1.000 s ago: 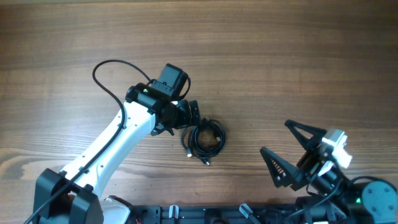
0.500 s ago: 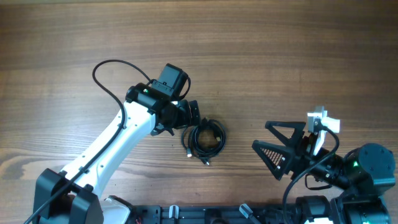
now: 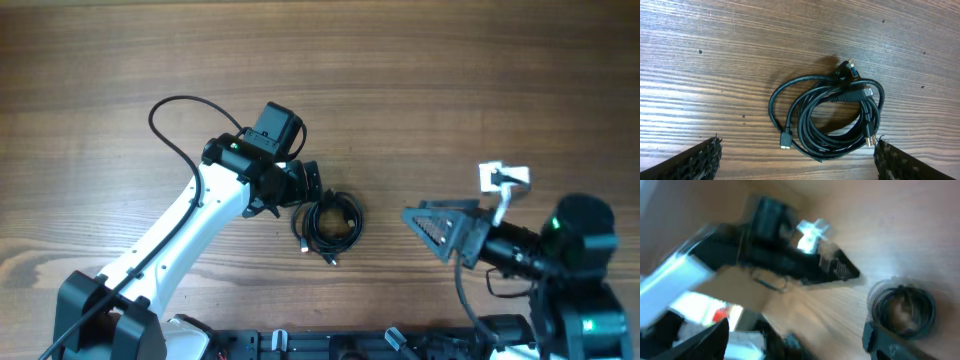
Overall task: Untangle cables
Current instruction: 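Raise the right gripper and bring it toward the cable coil, then lower the left gripper and grasp a cable strand from the coil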
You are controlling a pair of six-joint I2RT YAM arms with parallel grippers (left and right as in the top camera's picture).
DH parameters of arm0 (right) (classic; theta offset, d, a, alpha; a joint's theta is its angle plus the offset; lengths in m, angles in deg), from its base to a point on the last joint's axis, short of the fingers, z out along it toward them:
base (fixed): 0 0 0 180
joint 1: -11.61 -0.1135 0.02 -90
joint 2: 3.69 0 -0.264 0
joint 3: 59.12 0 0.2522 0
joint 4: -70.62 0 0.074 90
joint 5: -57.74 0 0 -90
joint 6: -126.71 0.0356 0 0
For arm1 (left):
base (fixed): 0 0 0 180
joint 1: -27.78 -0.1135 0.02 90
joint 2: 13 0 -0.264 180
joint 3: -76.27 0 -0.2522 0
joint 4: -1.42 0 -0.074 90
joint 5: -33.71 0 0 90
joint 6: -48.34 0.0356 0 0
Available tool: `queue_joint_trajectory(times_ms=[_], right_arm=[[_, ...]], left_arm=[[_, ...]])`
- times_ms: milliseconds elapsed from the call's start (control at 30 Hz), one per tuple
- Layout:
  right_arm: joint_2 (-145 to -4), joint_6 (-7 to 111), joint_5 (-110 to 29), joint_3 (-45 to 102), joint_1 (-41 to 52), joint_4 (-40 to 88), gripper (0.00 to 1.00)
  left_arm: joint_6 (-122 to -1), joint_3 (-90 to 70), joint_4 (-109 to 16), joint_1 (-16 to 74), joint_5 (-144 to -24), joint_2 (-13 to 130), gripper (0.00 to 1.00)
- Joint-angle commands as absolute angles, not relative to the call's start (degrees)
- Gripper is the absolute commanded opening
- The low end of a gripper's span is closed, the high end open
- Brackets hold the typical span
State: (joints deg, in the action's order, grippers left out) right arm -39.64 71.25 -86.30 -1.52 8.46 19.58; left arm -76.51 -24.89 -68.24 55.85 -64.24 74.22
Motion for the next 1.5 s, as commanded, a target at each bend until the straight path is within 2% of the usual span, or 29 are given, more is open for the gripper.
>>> queue_joint_trajectory(times_ms=[0,100,200,267,533,600,667,733,967,1133,1267,1467], right_arm=[[-48.5,56.9,-70.0,8.4,8.1,6.6,0.88],[-59.4,48.7,-61.4,16.0,7.6,-5.1,0.92],[-69.2,47.2,-65.3,16.2,7.5,-7.2,0.96],[-75.4,41.2,-71.3,16.2,6.6,-8.2,0.96],[-89.9,43.3,-71.5,16.0,-2.7,-5.6,1.00],[-90.4,45.0,-71.3,16.0,-3.8,-4.5,1.00],[-90.4,47.9,-71.4,16.0,-3.8,-2.7,1.00],[-90.4,47.7,-71.3,16.0,-4.0,-0.8,1.00],[-90.4,47.6,-71.3,16.0,-4.0,1.5,1.00],[-90.4,55.5,-66.3,16.0,-4.0,5.0,1.00],[-90.4,54.9,-58.3,16.0,-4.0,4.2,1.00],[-90.4,56.4,-57.5,16.0,-4.0,3.3,1.00]], left_arm=[[-77.0,-25.3,-68.2,55.6,-63.7,74.5,1.00],[-77.0,-25.3,-68.2,55.6,-63.7,74.5,1.00],[-77.0,-25.3,-68.2,55.6,-63.7,74.5,1.00],[-77.0,-25.3,-68.2,55.6,-63.7,74.5,1.00],[-77.6,-25.3,-66.8,54.7,-63.3,74.5,1.00],[-81.6,-25.3,-68.8,49.8,-62.8,74.5,1.00],[-81.6,-25.3,-72.5,44.1,-66.3,74.5,1.00],[-80.2,-25.3,-76.8,42.1,-66.2,74.5,1.00],[-70.3,-25.3,-78.2,45.6,-72.3,74.5,1.00],[-70.3,-25.3,-76.8,50.9,-72.3,74.5,1.00],[-70.4,-25.3,-75.1,52.7,-69.1,74.5,1.00],[-70.3,-25.3,-74.7,54.4,-69.3,76.3,1.00]])
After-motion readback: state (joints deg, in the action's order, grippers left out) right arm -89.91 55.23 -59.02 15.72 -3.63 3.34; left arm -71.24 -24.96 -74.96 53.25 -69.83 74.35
